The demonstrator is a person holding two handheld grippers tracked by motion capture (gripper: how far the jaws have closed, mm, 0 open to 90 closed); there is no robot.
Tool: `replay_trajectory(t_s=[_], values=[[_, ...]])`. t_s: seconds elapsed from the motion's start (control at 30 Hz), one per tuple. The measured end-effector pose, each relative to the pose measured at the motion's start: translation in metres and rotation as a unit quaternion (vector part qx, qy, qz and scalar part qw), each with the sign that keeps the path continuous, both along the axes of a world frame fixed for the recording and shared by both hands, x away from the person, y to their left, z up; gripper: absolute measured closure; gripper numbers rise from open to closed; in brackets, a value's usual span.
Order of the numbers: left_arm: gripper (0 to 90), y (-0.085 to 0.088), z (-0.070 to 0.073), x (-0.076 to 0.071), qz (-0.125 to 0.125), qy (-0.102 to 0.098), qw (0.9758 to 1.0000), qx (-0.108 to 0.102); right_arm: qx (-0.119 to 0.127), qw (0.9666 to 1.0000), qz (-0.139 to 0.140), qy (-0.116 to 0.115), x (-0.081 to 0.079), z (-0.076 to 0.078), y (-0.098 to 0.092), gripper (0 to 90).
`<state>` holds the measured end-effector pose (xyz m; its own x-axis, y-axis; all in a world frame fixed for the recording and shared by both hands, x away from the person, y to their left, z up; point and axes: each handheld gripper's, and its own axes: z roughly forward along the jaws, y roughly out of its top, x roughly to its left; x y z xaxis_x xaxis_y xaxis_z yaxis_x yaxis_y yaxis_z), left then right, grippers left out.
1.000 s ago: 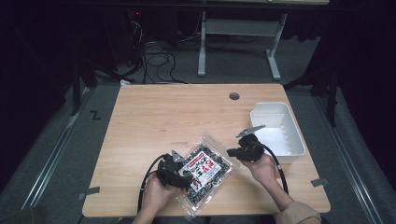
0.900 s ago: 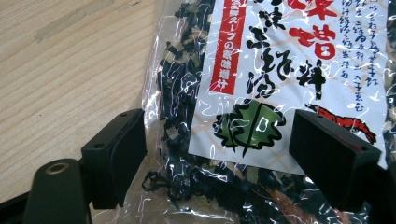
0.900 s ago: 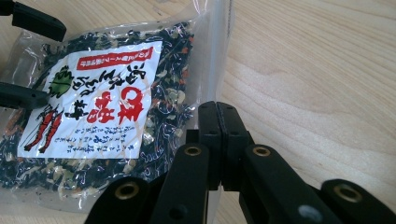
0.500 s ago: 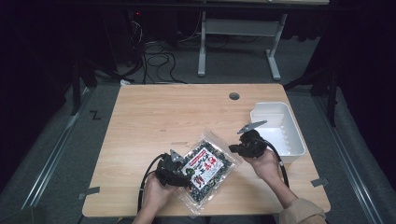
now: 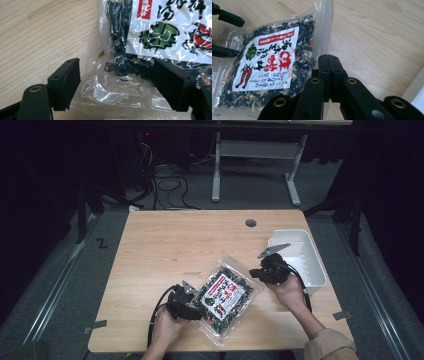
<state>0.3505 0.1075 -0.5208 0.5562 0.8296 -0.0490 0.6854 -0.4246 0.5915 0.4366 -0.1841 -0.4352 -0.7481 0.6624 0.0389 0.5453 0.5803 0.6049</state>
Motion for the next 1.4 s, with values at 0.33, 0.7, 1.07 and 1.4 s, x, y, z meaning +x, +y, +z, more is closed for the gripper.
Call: replay_trajectory(t_s=[0.33,0.7,1.07,1.4], values=[[23.7,0.001,0.001,0.0,0.005,-0.001,1.0,-0.004,-0.006,0.9998,0.003,-0.017,0.001,0.018,-0.005,90.0],[24.0,0.003,0.002,0.0,0.012,-0.005,0.9999,-0.006,-0.017,0.999,0.006,-0.041,0.0,0.034,-0.006,90.0],[24.2,0.003,0.003,0.0,0.011,-0.007,0.9999,-0.001,-0.021,0.9977,0.009,-0.064,-0.002,0.056,-0.009,90.0],[24.2,0.003,0.003,0.0,0.012,-0.007,0.9999,-0.001,-0.02,0.9971,0.009,-0.073,-0.004,0.071,-0.011,90.0]])
